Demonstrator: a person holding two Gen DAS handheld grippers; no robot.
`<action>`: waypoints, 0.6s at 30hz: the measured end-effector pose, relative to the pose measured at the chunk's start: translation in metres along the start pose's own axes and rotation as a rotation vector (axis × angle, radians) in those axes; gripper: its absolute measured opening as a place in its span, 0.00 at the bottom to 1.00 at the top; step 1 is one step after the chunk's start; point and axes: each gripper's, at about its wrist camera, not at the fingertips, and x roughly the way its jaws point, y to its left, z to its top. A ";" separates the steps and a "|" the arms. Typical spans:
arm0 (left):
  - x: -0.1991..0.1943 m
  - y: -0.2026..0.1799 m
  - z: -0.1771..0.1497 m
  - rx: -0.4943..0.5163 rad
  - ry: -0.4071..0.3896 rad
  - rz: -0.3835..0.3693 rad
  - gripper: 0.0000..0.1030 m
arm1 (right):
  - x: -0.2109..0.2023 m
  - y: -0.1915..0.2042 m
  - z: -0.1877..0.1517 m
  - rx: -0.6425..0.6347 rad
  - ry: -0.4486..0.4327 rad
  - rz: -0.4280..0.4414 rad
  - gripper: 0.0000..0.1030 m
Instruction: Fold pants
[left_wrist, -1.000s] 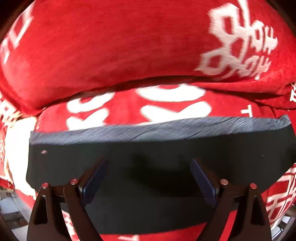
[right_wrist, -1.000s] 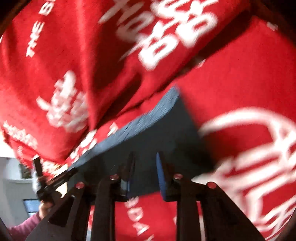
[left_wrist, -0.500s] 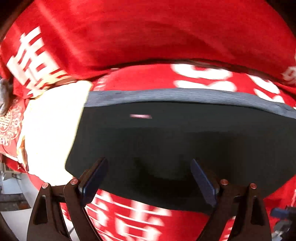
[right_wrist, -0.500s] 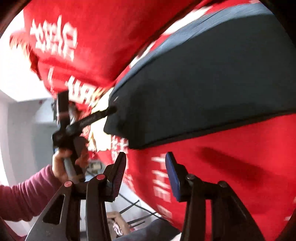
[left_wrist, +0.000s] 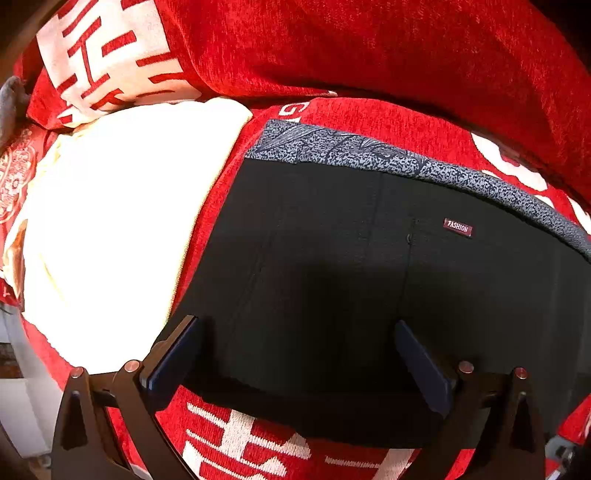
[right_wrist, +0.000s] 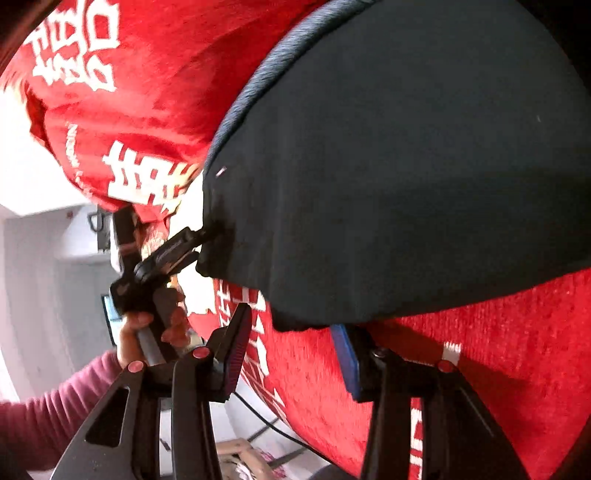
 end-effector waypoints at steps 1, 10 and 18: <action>0.001 0.001 0.001 0.002 0.002 -0.005 1.00 | -0.001 0.000 0.002 0.025 0.001 -0.003 0.43; -0.004 0.005 -0.003 0.027 0.006 0.006 1.00 | -0.007 0.005 -0.013 0.020 -0.052 -0.116 0.09; -0.052 -0.048 -0.023 0.143 -0.065 -0.062 1.00 | -0.059 0.053 0.002 -0.246 -0.084 -0.309 0.24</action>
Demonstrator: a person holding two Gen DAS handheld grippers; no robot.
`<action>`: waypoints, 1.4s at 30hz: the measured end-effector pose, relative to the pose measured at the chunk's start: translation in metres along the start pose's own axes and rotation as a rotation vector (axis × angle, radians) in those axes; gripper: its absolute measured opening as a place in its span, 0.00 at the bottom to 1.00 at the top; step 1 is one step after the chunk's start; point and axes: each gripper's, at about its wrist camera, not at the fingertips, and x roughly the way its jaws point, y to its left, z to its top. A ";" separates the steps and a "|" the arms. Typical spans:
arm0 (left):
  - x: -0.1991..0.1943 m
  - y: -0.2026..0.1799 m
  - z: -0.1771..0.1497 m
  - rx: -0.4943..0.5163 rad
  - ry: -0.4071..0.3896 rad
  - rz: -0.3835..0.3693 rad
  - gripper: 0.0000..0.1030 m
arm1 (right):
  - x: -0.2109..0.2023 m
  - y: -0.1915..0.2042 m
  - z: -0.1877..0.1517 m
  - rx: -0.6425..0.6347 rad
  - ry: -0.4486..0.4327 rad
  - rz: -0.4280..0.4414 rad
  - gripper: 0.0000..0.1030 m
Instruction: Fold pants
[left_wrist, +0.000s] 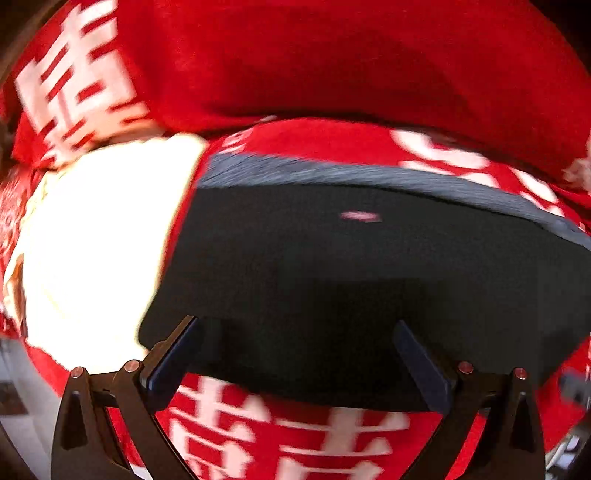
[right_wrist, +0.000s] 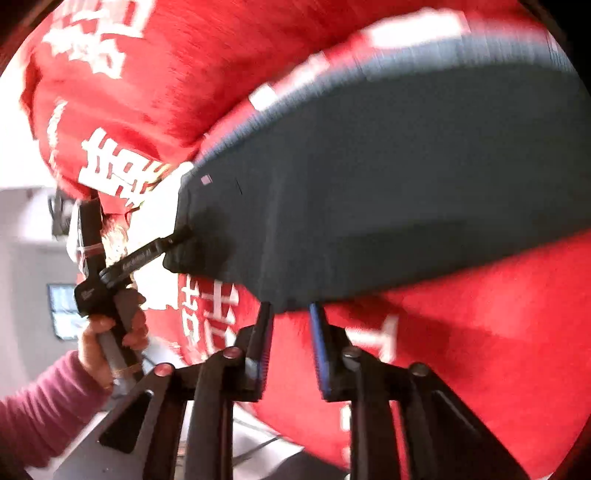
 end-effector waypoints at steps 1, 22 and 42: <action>0.000 -0.015 0.000 0.031 -0.005 -0.018 1.00 | -0.001 0.000 0.008 -0.029 -0.015 -0.042 0.24; 0.029 -0.001 0.069 -0.053 -0.105 0.119 1.00 | 0.059 0.025 0.138 -0.210 -0.051 -0.266 0.23; 0.006 -0.011 0.013 -0.052 0.112 0.021 1.00 | -0.007 -0.033 0.096 0.044 0.000 -0.329 0.63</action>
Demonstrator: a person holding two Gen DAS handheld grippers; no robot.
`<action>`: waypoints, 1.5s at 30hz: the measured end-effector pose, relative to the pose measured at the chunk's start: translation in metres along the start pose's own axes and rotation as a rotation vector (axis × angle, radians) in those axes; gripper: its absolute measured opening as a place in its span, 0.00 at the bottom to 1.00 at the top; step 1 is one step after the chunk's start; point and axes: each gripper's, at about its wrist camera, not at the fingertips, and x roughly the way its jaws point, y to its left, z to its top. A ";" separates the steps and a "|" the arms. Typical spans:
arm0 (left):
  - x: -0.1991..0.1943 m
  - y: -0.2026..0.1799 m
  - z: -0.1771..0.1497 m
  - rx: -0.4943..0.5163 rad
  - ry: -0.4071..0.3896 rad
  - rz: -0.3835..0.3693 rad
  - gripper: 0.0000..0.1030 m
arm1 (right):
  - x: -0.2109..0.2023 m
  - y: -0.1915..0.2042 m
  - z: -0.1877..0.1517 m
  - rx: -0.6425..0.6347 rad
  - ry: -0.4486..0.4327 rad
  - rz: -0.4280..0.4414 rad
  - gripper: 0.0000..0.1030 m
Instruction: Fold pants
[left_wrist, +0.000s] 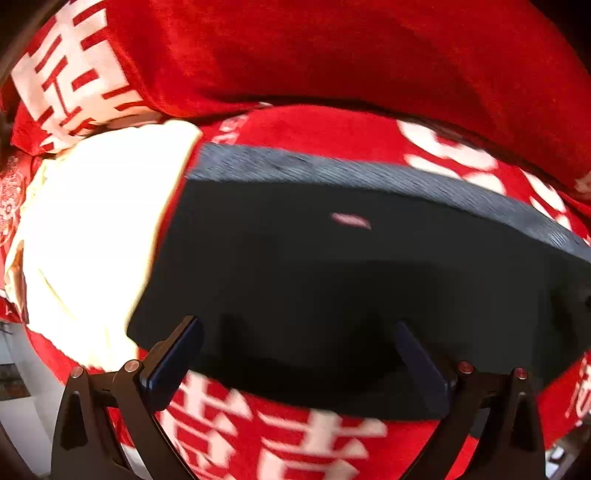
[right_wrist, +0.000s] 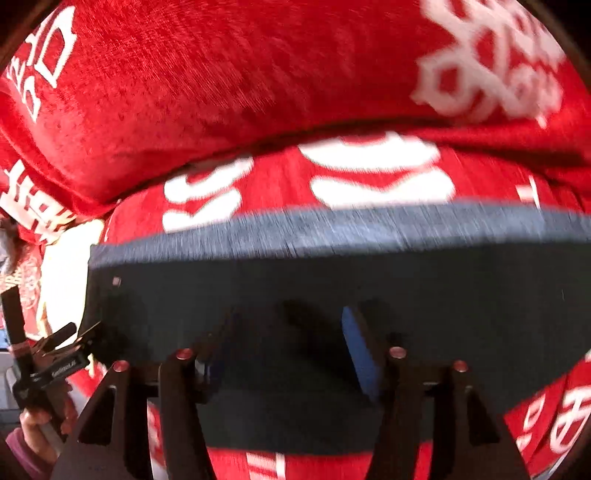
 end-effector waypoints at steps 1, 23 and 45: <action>-0.004 -0.010 -0.004 0.016 0.005 -0.003 1.00 | -0.002 -0.005 -0.007 0.017 0.012 0.002 0.66; -0.042 -0.252 -0.082 0.360 0.100 -0.096 1.00 | -0.061 -0.194 -0.117 0.435 0.050 0.086 0.69; -0.032 -0.386 -0.052 0.387 0.073 -0.091 1.00 | -0.102 -0.367 -0.096 0.717 -0.241 0.182 0.69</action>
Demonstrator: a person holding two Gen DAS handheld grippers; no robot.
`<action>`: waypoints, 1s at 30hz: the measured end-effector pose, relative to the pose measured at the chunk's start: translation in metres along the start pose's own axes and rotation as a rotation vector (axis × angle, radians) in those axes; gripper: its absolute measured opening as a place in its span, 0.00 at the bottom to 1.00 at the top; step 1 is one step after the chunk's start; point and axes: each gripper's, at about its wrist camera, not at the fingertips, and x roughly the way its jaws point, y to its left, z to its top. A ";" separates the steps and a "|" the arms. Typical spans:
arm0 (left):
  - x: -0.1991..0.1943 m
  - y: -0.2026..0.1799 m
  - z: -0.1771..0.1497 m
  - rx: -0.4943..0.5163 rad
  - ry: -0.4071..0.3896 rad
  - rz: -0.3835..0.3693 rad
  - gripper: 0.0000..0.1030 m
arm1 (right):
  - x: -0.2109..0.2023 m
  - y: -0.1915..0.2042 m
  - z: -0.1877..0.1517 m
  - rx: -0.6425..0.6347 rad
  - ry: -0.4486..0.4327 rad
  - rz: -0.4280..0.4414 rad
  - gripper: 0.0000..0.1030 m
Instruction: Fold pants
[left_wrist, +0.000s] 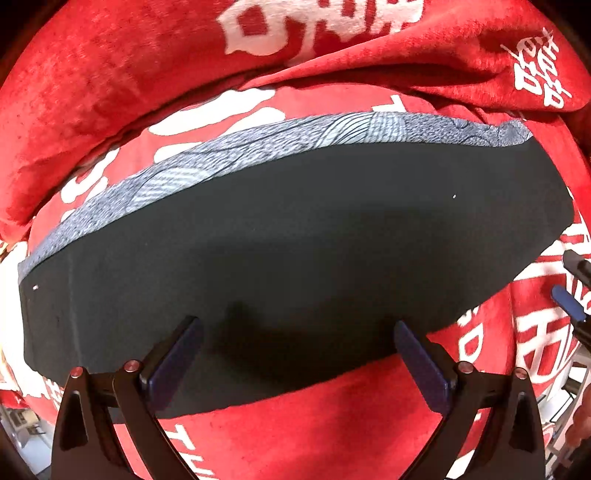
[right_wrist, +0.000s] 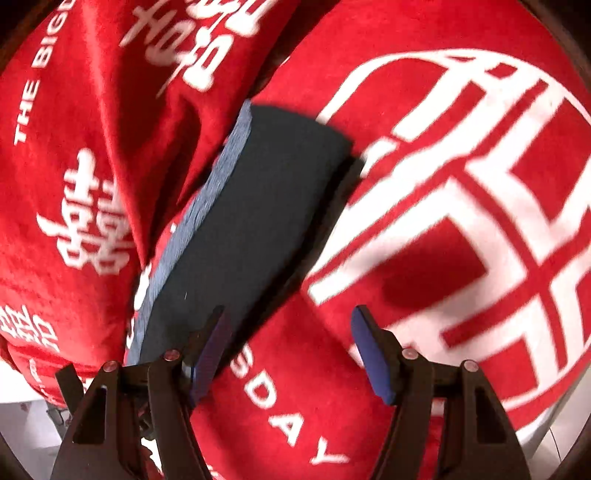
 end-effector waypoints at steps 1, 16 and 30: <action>0.000 -0.003 0.002 0.000 -0.004 -0.001 1.00 | 0.002 -0.003 0.004 0.016 -0.005 0.018 0.69; 0.021 -0.016 0.014 -0.047 -0.039 -0.021 1.00 | 0.039 -0.024 0.019 0.013 0.030 0.294 0.69; 0.022 -0.018 0.000 -0.048 -0.062 -0.026 1.00 | 0.046 -0.009 0.031 0.018 0.012 0.323 0.68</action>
